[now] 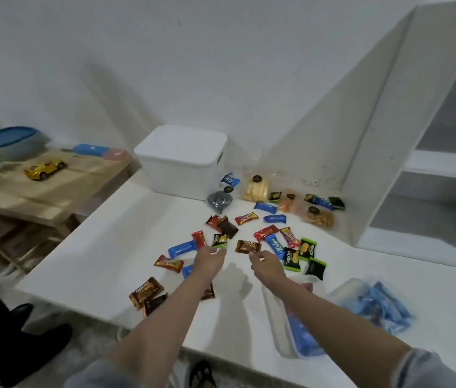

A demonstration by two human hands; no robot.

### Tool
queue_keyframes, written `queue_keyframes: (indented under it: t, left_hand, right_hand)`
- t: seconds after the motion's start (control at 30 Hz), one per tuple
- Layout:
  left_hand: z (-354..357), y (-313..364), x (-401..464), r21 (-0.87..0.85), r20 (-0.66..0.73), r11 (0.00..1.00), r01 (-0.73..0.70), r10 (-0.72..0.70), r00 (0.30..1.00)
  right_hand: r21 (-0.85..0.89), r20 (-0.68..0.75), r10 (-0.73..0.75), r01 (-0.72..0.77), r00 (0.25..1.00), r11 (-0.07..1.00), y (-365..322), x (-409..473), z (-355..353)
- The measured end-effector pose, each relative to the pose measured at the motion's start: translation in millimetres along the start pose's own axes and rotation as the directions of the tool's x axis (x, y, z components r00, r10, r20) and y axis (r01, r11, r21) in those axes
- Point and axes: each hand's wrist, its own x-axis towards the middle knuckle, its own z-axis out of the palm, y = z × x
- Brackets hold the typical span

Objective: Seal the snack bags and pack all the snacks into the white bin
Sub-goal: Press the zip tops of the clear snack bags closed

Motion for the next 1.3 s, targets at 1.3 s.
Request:
queue_keyframes:
  t: [1.3]
  left_hand:
    - [43.9, 87.0, 273.6, 0.074, 0.315, 0.977, -0.201, 0.168, 0.934]
  right_hand:
    - [0.353, -0.269, 0.178, -0.075, 0.947, 0.933, -114.9, 257.2, 22.7]
